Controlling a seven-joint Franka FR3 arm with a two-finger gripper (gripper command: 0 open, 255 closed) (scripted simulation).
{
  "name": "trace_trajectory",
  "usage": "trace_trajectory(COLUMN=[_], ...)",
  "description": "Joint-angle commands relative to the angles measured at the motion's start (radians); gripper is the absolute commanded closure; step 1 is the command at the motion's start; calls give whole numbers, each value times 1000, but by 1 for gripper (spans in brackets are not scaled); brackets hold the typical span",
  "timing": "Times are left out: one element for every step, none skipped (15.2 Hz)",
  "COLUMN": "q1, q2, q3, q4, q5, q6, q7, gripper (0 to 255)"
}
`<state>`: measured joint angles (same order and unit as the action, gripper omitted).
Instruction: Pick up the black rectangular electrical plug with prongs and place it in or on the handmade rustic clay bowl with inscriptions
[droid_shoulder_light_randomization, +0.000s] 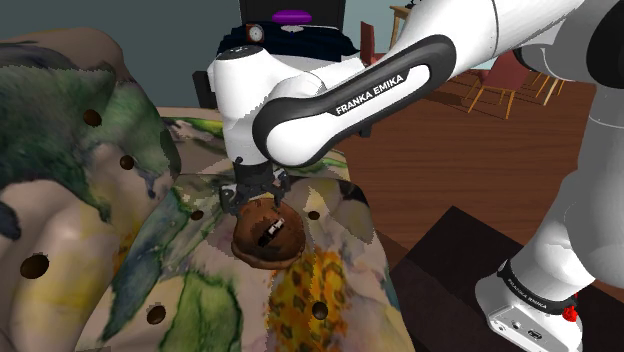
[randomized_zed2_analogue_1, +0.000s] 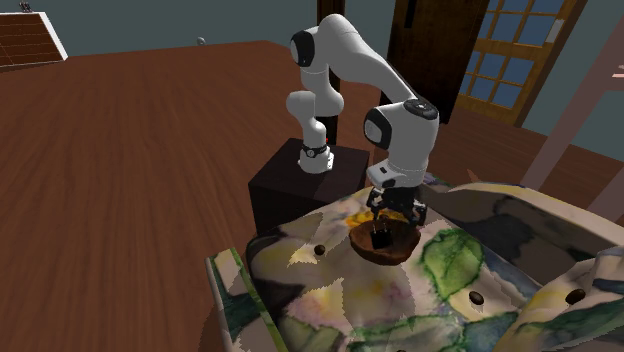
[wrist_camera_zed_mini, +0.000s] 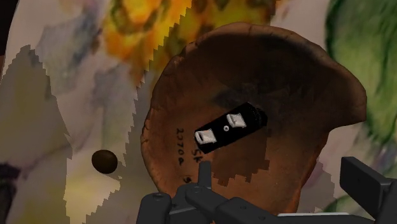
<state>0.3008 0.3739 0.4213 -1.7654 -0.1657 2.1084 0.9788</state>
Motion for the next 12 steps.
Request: trace_trajectory(q1=[-2,-4,-5,-6,-6,-6,-6,-6,-6,-6,-6,-6], q2=[-14,-27,-38,-47,-47,-47,-47,-47,-47,-47,-47,-47], q3=[3,6,9,11,11,11,11,11,11,11,11,11], q4=[15,32,51,66,66,66,66,66,66,66,66,66], q5=[8,15,21,26,26,26,26,26,26,26,26,26], q6=[-28,-57,-86,-109,-109,-109,-109,-109,-109,-109,-109,-109], q7=[-5,-9,-14,-17,-17,-17,-17,-17,-17,-17,-17,-17], gripper=[0,0,0,0,0,0,0,0,0,0,0,0])
